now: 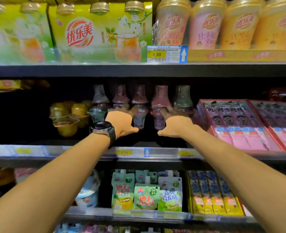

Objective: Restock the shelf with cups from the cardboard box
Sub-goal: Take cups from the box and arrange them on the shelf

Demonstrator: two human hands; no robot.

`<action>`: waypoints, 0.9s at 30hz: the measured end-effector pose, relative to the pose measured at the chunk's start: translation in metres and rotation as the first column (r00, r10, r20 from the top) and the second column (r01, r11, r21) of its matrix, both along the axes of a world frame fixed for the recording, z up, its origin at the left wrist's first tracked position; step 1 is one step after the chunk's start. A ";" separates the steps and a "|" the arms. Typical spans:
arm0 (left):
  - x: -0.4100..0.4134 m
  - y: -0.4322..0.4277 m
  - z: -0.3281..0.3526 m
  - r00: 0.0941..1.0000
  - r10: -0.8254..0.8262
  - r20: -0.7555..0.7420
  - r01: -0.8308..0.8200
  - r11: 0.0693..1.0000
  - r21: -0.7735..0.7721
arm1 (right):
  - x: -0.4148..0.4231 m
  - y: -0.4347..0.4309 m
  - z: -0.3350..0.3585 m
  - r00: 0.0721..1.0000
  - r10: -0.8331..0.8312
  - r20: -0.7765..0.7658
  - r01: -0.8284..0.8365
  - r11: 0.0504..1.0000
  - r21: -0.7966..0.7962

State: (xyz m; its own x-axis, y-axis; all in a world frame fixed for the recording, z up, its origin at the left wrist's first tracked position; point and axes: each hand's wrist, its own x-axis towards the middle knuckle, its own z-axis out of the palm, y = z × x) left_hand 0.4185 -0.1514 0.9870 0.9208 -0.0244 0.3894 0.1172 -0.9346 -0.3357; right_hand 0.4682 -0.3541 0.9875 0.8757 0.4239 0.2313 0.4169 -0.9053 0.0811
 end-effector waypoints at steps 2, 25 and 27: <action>-0.018 -0.001 0.002 0.998 0.032 0.052 -0.033 0.999 0.020 | -0.012 0.001 -0.001 1.000 0.020 0.021 -0.020 1.000 0.018; -0.385 0.075 -0.134 0.775 0.629 -0.063 -0.632 0.773 -0.057 | -0.266 0.162 -0.137 0.736 0.673 0.072 -0.677 0.734 0.059; -0.408 0.085 -0.155 0.774 0.625 -0.101 -0.632 0.772 -0.063 | -0.285 0.178 -0.160 0.728 0.686 0.023 -0.685 0.724 0.085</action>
State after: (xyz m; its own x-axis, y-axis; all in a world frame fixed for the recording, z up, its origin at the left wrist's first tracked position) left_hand 0.0103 -0.0667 0.8317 0.7430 0.6009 0.2948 0.6686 -0.6861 -0.2868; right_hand 0.1831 -0.1759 0.8279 0.3565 0.8893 0.2863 0.9266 -0.3758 0.0135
